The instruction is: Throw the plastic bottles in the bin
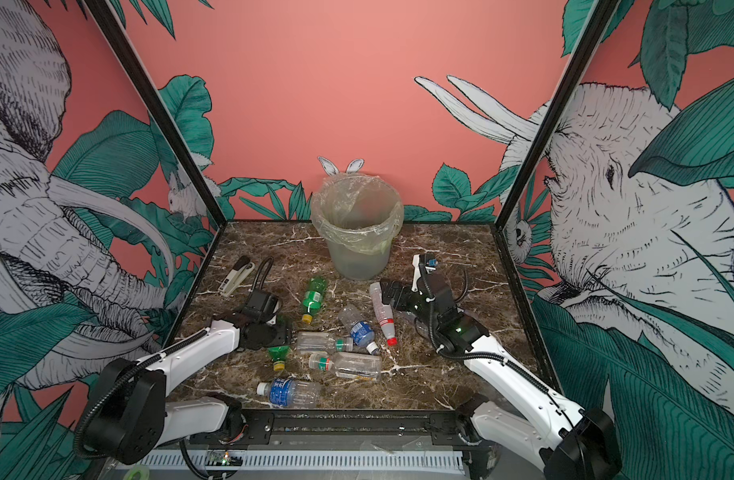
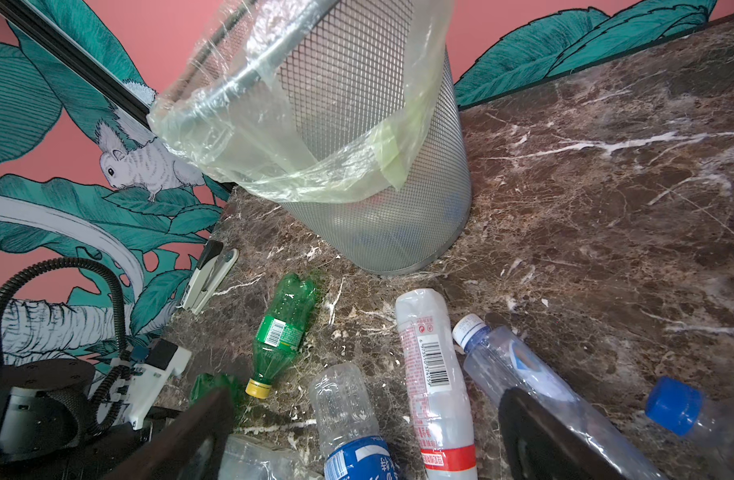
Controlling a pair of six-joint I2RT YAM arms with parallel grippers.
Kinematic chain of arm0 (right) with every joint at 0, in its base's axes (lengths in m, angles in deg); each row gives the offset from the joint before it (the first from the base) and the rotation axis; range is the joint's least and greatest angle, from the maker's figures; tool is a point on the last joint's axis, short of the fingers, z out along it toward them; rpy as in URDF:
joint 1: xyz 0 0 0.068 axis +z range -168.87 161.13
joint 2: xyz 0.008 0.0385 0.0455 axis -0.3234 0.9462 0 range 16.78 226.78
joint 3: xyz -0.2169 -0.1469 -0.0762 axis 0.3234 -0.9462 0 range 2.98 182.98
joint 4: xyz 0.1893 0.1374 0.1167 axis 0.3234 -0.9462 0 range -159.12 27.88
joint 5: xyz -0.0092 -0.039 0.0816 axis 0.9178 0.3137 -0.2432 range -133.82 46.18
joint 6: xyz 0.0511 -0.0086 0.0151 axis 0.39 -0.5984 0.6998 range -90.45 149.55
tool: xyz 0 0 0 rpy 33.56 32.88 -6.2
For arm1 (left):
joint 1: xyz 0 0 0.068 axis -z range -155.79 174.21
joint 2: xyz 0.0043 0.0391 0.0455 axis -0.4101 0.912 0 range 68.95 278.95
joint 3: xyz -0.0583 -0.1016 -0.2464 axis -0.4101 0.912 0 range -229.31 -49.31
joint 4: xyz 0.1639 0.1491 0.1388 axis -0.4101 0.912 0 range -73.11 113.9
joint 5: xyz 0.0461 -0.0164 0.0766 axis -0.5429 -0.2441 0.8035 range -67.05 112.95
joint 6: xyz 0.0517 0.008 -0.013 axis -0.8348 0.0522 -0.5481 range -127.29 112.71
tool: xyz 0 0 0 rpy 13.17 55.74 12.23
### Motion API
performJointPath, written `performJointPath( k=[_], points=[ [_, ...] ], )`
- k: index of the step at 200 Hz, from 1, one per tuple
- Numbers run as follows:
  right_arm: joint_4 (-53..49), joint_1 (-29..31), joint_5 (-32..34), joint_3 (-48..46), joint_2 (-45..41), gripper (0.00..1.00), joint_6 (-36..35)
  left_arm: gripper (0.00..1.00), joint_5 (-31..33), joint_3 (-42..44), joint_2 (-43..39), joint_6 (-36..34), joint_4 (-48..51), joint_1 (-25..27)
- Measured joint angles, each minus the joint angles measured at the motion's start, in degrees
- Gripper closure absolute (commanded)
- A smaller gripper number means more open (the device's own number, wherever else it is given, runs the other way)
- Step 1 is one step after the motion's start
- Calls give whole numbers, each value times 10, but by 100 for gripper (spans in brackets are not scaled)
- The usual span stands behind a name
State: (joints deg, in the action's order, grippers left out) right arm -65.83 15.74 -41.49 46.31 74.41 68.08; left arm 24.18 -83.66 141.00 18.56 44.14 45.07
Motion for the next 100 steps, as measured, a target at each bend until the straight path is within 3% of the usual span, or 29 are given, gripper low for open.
performJointPath(
  k=[100],
  points=[
    [0, 0, -9, 0, 5, 1, 5, 43, 3, -1, 2, 1, -10, 0]
  ],
)
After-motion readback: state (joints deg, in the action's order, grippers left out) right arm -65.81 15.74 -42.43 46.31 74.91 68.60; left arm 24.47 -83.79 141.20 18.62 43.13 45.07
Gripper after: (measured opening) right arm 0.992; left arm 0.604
